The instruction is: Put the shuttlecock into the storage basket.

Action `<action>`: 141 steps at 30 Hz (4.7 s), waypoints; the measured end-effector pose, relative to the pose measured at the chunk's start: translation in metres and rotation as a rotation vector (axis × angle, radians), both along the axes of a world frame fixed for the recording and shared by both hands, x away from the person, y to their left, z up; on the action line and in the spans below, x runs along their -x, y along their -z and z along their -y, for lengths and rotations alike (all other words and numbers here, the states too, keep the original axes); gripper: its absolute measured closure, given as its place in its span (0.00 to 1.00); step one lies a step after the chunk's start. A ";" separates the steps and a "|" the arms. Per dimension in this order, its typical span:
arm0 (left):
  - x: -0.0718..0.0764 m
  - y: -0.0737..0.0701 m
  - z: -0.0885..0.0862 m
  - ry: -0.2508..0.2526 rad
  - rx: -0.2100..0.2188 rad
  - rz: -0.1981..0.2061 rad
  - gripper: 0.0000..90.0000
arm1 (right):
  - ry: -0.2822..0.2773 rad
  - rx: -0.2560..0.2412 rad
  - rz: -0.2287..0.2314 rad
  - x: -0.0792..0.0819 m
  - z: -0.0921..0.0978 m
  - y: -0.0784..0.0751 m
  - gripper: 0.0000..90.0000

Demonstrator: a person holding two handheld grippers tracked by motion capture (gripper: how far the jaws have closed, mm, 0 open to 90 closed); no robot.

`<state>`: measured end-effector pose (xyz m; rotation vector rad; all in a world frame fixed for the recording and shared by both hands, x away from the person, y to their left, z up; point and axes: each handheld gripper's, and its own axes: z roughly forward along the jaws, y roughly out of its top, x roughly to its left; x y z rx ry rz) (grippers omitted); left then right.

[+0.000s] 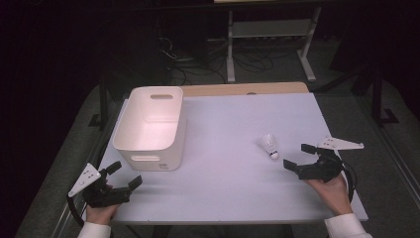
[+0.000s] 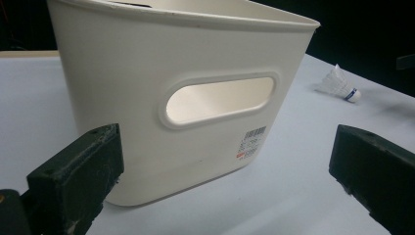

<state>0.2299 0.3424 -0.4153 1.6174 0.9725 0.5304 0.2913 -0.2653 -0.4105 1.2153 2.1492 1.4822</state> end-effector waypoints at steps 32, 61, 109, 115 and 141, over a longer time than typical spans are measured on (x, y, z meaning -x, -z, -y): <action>0.001 0.000 0.002 0.003 0.006 -0.015 0.00 | -0.027 0.048 -0.074 -0.028 -0.013 -0.015 0.00; 0.001 -0.001 0.003 0.002 0.027 -0.011 0.00 | -0.056 0.129 -0.171 -0.063 -0.029 -0.012 0.00; 0.002 -0.001 0.003 0.014 0.023 -0.011 0.00 | -0.026 0.279 -0.455 -0.095 -0.047 0.014 0.09; 0.002 -0.001 0.004 0.014 0.024 -0.010 0.00 | -0.022 0.279 -0.480 -0.096 -0.046 0.016 0.21; 0.001 -0.001 0.004 0.013 0.025 -0.010 0.00 | -0.022 0.310 -0.483 -0.095 -0.050 0.018 0.71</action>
